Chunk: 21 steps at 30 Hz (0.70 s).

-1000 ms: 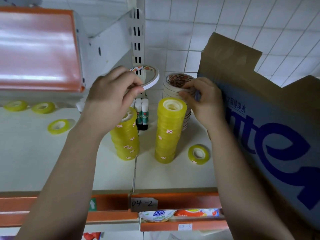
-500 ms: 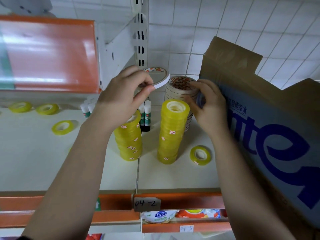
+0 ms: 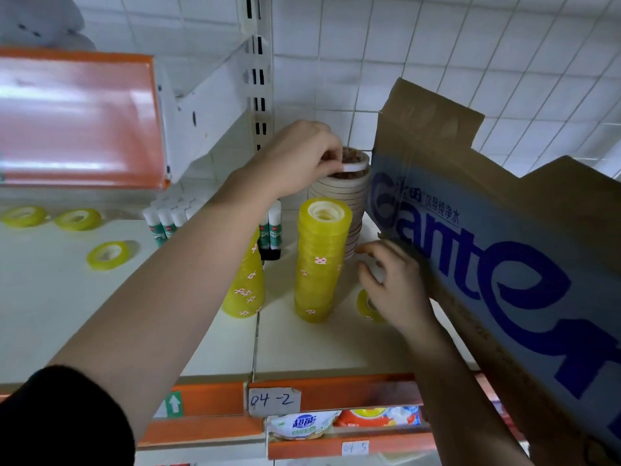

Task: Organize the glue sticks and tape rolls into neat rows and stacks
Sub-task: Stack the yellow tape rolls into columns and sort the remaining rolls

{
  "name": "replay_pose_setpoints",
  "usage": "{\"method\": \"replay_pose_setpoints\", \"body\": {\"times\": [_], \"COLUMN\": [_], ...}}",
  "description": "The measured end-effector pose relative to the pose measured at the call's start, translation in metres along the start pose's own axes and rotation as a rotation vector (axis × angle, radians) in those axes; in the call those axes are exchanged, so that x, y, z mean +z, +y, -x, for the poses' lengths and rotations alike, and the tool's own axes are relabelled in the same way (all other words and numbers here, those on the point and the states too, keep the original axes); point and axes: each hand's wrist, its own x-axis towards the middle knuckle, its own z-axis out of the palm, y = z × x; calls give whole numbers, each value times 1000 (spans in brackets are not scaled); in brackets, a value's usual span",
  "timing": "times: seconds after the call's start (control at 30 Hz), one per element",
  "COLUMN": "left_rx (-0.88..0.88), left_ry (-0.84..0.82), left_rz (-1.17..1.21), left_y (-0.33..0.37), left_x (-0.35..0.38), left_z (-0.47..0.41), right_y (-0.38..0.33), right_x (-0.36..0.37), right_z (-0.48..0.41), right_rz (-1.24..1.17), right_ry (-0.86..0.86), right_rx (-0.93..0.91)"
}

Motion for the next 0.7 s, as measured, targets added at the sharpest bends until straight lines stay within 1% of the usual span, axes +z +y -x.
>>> {"method": "replay_pose_setpoints", "body": {"times": [0.13, 0.37, 0.57, 0.7], "left_rx": [-16, -89, -131, -128], "left_ry": [-59, -95, -86, -77], "left_rz": [-5, 74, 112, 119], "left_y": [-1, 0, 1, 3], "left_x": [4, 0, -2, -1], "left_z": [-1, -2, 0, 2], "right_y": [2, 6, 7, 7], "right_x": [3, 2, 3, 3], "right_z": [1, 2, 2, 2], "right_rz": [9, 6, 20, 24], "right_ry": [-48, -37, -48, -46], "right_rx": [30, 39, 48, 50]}}
